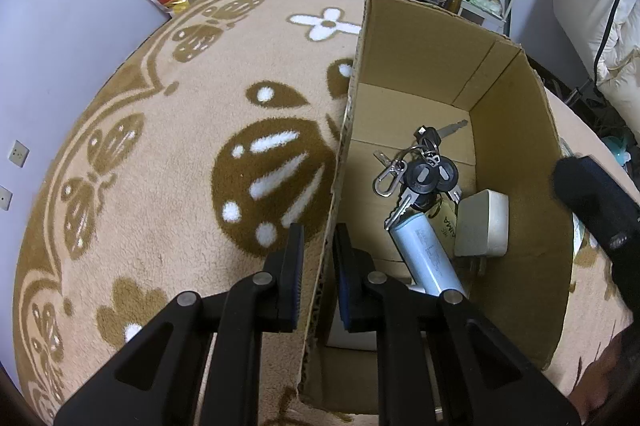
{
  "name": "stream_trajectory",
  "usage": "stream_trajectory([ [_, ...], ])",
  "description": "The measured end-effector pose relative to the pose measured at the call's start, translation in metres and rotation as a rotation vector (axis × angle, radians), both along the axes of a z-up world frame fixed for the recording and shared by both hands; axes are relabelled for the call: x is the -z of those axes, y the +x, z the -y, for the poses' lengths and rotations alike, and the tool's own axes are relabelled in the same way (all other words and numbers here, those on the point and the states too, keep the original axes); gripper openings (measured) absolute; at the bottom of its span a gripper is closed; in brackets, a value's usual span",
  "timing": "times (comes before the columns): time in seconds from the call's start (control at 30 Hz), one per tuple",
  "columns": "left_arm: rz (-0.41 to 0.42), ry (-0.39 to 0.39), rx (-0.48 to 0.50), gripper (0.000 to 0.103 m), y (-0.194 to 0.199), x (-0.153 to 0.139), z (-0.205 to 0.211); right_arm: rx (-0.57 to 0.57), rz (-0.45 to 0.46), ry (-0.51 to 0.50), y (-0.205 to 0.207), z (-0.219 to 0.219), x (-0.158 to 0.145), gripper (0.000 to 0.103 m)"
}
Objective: Organize rigid objects
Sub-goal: 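Carry the white charger into the box and open the right gripper, then move the right gripper to the green Pochacco board and grasp its edge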
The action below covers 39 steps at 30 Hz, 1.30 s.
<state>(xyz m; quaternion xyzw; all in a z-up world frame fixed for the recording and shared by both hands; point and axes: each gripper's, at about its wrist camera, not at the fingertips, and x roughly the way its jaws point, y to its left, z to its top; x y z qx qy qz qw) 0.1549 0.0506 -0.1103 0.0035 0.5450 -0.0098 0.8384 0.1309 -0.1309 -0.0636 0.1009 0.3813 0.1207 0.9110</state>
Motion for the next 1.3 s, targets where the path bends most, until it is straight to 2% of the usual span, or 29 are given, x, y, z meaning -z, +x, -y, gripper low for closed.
stream_trajectory([
  [0.1, 0.000, 0.000, 0.000, 0.015, 0.000, 0.001, 0.000, 0.038, 0.025, 0.012, -0.002, 0.011, -0.008, 0.080],
  [0.3, -0.001, -0.001, 0.001, 0.015, 0.000, 0.001, 0.000, 0.162, 0.056, -0.060, -0.003, 0.040, -0.016, 0.099],
  [0.5, -0.002, -0.002, 0.001, 0.015, 0.001, 0.000, 0.000, 0.290, -0.003, -0.039, 0.002, 0.087, -0.004, 0.099],
  [0.67, -0.004, -0.010, -0.001, 0.015, 0.001, 0.000, 0.000, 0.400, -0.063, -0.072, -0.002, 0.117, 0.013, 0.099],
  [1.03, -0.005, -0.003, 0.006, 0.015, 0.002, 0.000, 0.000, 0.460, -0.206, -0.076, -0.008, 0.149, 0.058, 0.099],
  [1.2, -0.004, 0.004, 0.009, 0.015, 0.002, 0.000, 0.000, 0.489, -0.239, -0.124, -0.009, 0.154, 0.071, 0.099],
  [1.3, -0.004, 0.004, 0.008, 0.015, 0.002, 0.000, -0.001, 0.506, -0.267, -0.115, -0.010, 0.160, 0.080, 0.099],
])
